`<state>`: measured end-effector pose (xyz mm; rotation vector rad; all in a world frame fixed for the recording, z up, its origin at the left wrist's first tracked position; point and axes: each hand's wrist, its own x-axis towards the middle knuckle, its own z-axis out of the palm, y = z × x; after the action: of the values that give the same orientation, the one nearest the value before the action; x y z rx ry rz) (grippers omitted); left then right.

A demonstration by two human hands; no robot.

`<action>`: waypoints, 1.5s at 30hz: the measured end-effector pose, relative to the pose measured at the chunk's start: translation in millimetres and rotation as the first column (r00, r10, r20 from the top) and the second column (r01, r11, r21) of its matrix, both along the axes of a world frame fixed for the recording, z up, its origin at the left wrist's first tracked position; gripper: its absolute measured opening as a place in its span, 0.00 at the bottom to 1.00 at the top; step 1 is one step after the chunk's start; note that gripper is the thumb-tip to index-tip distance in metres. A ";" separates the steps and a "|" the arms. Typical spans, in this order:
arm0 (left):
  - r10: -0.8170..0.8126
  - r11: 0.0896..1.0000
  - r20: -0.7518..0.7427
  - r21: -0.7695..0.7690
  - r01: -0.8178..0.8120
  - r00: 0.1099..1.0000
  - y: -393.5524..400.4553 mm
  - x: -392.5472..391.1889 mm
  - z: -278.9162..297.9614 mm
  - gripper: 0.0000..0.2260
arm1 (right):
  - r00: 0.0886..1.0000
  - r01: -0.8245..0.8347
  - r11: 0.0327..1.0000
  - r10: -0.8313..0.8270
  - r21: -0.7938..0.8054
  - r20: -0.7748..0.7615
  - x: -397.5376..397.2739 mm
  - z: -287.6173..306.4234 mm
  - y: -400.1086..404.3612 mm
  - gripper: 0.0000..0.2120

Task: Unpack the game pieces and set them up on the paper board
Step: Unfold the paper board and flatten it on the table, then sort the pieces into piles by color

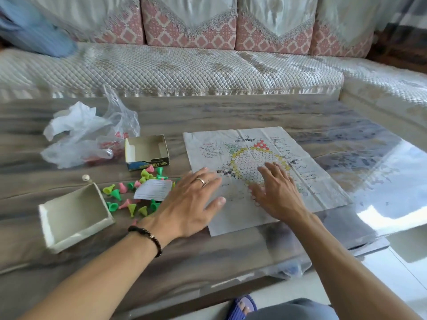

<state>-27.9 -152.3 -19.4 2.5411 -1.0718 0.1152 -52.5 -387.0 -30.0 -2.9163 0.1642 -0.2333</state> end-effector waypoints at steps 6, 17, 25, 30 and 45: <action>0.252 0.967 -0.012 -0.023 -0.252 0.968 77.4 20.7 8.1 0.21 | 0.975 -0.192 0.976 0.178 0.100 0.136 6.7 12.1 72.0 0.19; 0.324 0.946 -0.153 0.027 -0.324 0.934 107.4 45.9 18.0 0.18 | 0.925 -0.361 0.883 0.381 0.300 -0.009 9.0 16.3 136.9 0.24; 0.522 0.820 -0.180 -0.162 -0.549 0.834 141.8 66.9 11.7 0.22 | 0.918 -0.380 0.885 0.397 0.270 -0.009 0.5 10.8 156.2 0.21; 0.497 0.866 0.116 -0.128 -0.484 0.860 146.0 57.9 9.1 0.20 | 0.940 -0.333 0.901 0.339 0.277 0.026 11.4 10.2 164.8 0.12; 0.128 0.990 -0.080 0.066 -0.123 0.989 121.5 39.2 1.4 0.20 | 0.955 -0.246 0.935 0.279 0.256 -0.102 29.1 21.6 169.1 0.13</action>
<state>11.2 -30.8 -18.0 2.6426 -0.8964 0.0091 -23.4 -218.0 -8.4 -2.6719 -0.1674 0.0305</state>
